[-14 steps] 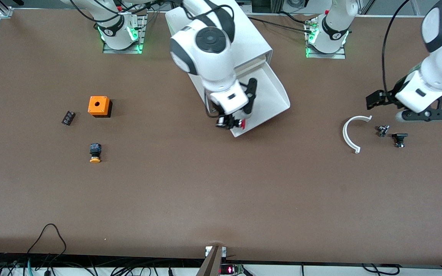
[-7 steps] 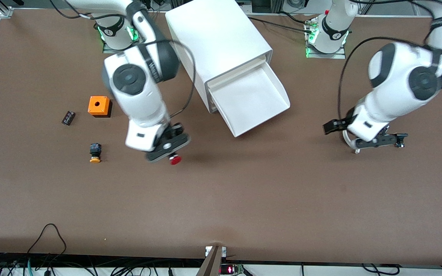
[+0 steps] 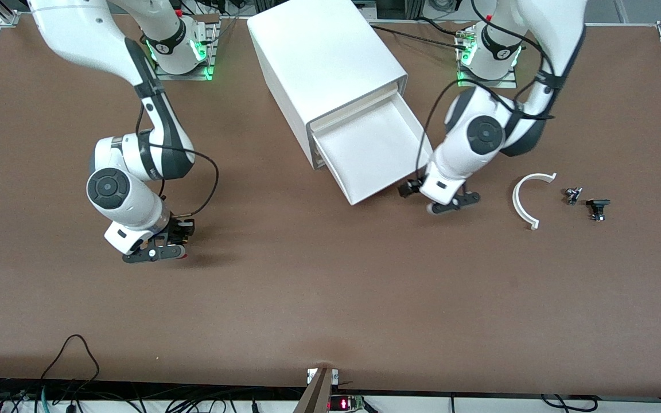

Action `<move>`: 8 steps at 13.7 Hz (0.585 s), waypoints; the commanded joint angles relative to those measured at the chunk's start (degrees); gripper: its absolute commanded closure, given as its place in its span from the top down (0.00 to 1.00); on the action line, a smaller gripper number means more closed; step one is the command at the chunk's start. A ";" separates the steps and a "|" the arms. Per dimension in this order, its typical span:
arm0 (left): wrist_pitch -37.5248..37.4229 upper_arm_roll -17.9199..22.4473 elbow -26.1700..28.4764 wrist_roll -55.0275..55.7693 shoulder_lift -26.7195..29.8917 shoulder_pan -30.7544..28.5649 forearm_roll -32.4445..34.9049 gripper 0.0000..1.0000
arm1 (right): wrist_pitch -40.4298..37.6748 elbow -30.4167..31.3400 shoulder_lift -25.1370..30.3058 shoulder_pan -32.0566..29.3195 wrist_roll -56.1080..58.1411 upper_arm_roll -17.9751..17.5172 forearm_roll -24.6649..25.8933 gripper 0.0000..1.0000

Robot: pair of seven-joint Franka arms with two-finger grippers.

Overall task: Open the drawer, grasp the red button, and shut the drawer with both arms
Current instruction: 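Lift the red button out with the right gripper while the left gripper reaches the drawer, then push the drawer shut with the left gripper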

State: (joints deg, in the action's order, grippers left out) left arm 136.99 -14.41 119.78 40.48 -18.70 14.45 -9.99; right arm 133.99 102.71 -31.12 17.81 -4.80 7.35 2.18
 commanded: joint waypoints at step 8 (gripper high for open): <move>-6.72 -14.15 7.40 1.27 7.27 0.41 -10.49 1.00 | -10.71 -4.06 3.95 -1.64 -5.03 -1.38 -1.47 1.00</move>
State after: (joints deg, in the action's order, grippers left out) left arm 133.06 -27.99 125.55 42.18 -14.55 15.21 -19.00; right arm 132.44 103.32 -30.67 16.85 -7.91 6.94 1.61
